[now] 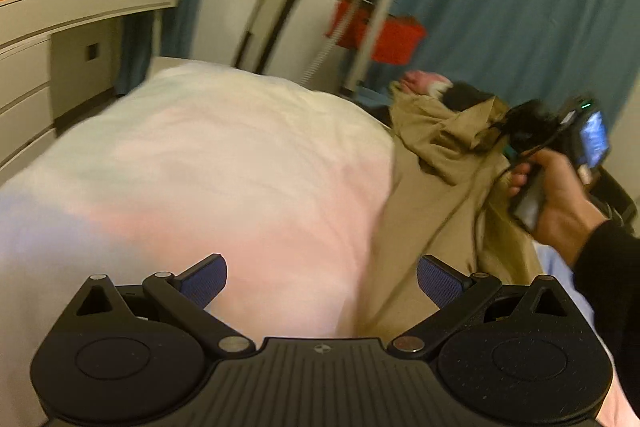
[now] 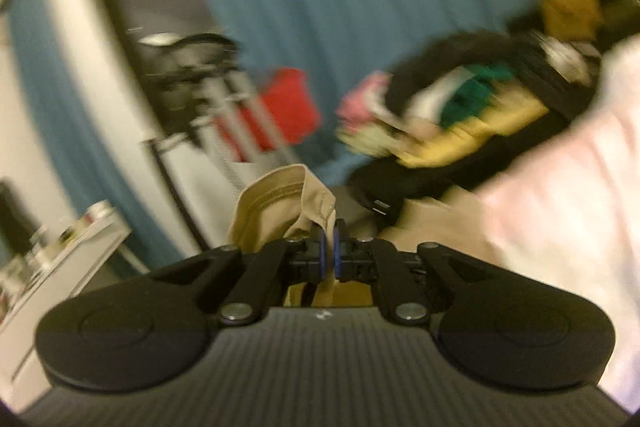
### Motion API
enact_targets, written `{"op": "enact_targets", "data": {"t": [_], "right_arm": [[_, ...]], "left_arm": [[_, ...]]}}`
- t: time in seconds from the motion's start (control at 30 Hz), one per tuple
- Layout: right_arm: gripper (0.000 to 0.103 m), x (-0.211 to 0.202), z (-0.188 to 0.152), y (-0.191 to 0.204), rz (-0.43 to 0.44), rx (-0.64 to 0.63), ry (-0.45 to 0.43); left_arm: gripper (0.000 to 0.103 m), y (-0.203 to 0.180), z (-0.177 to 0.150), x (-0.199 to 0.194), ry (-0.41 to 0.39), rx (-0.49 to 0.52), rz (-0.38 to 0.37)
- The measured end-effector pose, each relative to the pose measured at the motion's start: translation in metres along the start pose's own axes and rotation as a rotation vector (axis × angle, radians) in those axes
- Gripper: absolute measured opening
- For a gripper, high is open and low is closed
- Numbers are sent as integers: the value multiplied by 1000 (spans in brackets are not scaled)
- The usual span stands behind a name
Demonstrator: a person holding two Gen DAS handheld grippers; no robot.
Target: Fold clothes
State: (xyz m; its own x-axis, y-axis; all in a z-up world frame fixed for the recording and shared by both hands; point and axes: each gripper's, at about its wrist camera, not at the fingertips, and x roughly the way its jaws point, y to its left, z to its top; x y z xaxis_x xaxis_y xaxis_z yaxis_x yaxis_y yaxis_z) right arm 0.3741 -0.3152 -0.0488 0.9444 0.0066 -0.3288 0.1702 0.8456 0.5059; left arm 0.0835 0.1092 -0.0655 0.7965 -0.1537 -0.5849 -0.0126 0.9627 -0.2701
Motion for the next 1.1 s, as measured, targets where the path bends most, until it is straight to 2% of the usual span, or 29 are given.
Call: {"op": "enact_targets", "data": {"t": [0.1,0.2,0.27,0.33,0.4,0.47,0.6,0.73,0.83,0.97,1.1], "right_arm": [[9,23,-12,-37,-57,17,58],[10,35,-22,-53,-31,38,108],[12,37,-22,-50,-12,15,122],[27,38,-18,-44,9,-21,160],[68,28,-13,-37,40,-46,184],[77,1,-10,-25,74,-77,177],[77,-64,-6,-4,133,-131,179],[77,-155,-10,-4,184,-149,189],[76,-233,-20,-7,198,-196,179],[77,-320,-34,-24,201,-216,166],[77,-374,-51,-39,198,-215,156]], "left_arm": [[102,-13,-5,12,14,52,-6],[102,-23,-7,26,30,81,3],[102,-25,-6,35,44,87,4],[102,-27,-5,40,49,98,6],[102,-29,-3,42,44,111,13],[102,-30,-3,37,34,124,16],[102,-33,-5,27,20,145,8],[102,-31,-5,4,50,132,-56],[102,-32,-5,-21,34,132,-109],[102,-38,-7,-48,14,154,-80],[101,-46,-14,-60,11,195,-50]]}}
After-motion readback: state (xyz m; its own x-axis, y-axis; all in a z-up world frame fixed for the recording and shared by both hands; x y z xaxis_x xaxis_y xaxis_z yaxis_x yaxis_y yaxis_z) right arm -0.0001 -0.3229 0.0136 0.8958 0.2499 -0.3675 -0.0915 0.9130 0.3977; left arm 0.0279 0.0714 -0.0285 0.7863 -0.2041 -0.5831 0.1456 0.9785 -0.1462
